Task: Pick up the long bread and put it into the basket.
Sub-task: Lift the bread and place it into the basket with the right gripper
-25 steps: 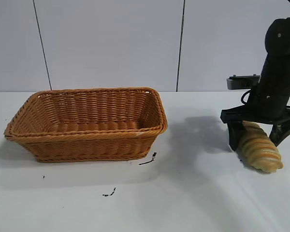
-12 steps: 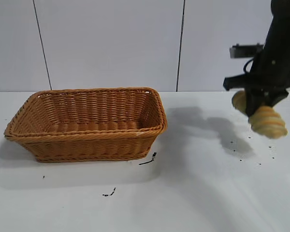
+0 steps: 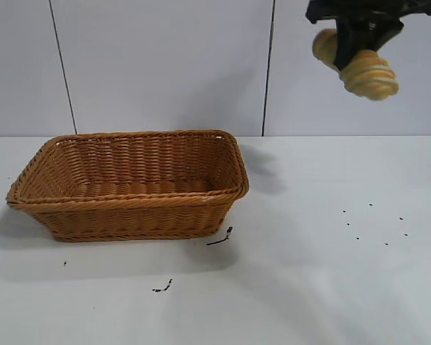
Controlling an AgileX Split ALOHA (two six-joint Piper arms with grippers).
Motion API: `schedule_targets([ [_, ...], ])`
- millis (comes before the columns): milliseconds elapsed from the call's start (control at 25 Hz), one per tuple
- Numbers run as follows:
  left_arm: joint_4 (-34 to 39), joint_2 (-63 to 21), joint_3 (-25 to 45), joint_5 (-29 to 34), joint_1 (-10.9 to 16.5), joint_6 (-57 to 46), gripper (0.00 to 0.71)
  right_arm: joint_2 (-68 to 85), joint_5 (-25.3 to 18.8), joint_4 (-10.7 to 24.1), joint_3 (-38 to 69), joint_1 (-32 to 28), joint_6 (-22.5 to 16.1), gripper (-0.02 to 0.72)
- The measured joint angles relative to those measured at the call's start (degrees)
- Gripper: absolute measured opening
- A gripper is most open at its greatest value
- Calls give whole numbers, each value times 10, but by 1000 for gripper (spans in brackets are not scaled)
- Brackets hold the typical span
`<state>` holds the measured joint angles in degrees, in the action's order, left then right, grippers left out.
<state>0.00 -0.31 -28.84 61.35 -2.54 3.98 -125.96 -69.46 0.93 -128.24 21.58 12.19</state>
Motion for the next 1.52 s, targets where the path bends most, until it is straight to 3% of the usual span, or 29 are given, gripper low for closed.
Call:
schedule_targets([
  [200,0,0,0,0,0,0,696,-44,27,-9,-29,80,85,134],
  [440,0,0,0,0,0,0,696,-80,100,-14,-29,147,264,134],
  [600,0,0,0,0,0,0,696,-107,131,-17,-29,167,328,133],
  [1160,0,0,0,0,0,0,696,-194,155,-18,-29,167,343,151],
  [1240,0,0,0,0,0,0,696,-194,156,-19,-29,167,343,218],
  [1440,0,0,0,0,0,0,696,-194,156,-33,-29,167,330,522],
  [1520,0,0,0,0,0,0,696,-193,156,-34,-29,167,325,573],
])
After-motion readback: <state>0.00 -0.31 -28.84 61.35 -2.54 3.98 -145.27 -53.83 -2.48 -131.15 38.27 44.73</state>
